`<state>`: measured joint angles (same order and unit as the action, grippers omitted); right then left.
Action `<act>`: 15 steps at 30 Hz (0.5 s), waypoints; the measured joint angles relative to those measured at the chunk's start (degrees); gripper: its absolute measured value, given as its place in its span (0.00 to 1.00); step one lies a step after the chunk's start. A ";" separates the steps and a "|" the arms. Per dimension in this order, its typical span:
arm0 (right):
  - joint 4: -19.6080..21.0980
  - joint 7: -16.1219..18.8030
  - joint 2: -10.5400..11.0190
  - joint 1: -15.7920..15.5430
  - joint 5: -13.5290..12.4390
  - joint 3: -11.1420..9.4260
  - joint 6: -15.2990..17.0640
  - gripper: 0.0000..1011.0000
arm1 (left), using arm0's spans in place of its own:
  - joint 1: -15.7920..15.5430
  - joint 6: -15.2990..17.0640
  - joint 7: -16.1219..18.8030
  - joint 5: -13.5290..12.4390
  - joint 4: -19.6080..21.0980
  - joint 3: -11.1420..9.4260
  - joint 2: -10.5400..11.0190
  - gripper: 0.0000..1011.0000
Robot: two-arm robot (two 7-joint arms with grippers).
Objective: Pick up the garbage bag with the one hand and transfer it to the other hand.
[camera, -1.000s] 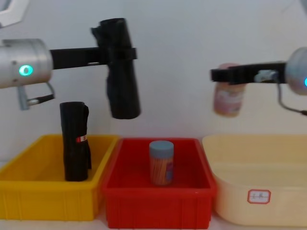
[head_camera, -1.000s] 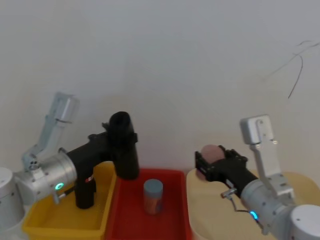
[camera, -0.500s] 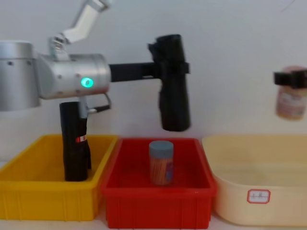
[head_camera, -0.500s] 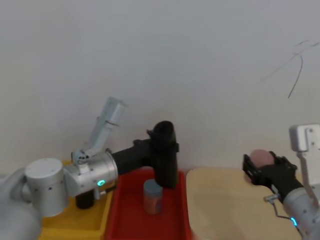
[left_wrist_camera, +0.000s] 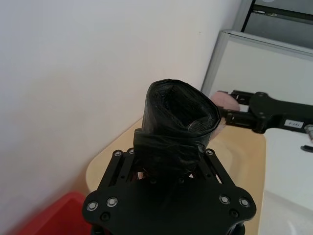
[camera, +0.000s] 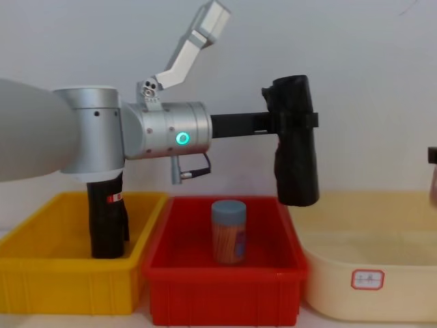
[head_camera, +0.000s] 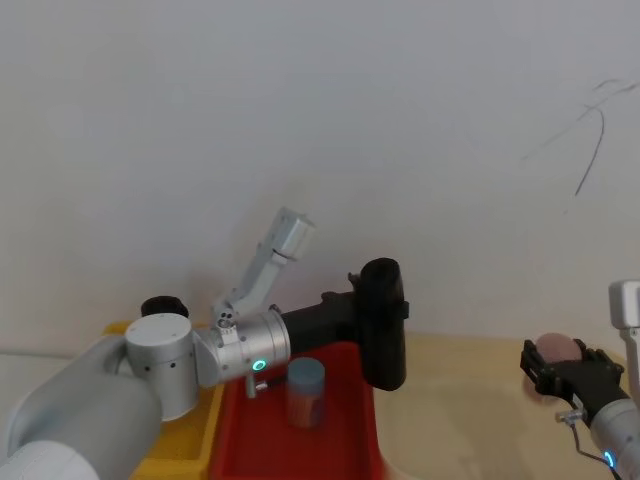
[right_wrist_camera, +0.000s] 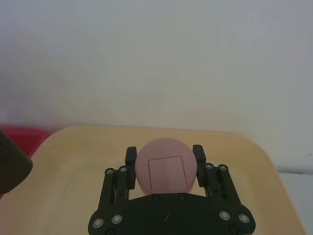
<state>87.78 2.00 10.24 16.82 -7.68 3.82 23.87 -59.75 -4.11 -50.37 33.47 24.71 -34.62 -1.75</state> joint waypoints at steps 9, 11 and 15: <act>-3.05 0.97 -0.53 1.12 -0.44 -0.90 -1.08 0.66 | -4.49 -3.78 -2.84 2.13 -10.20 -2.18 -3.69 0.40; -3.29 1.09 -0.60 1.22 -0.46 -0.99 -1.23 0.69 | -4.92 -4.21 -3.17 2.37 -11.21 -2.41 -4.08 0.40; -3.84 1.33 -0.73 1.43 -0.54 -1.17 -1.52 0.81 | -5.92 -4.96 -3.74 2.80 -13.46 -2.86 -4.86 0.40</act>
<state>83.95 3.33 9.51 18.25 -8.22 2.65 22.35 -65.67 -9.07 -54.11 36.27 11.25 -37.49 -6.62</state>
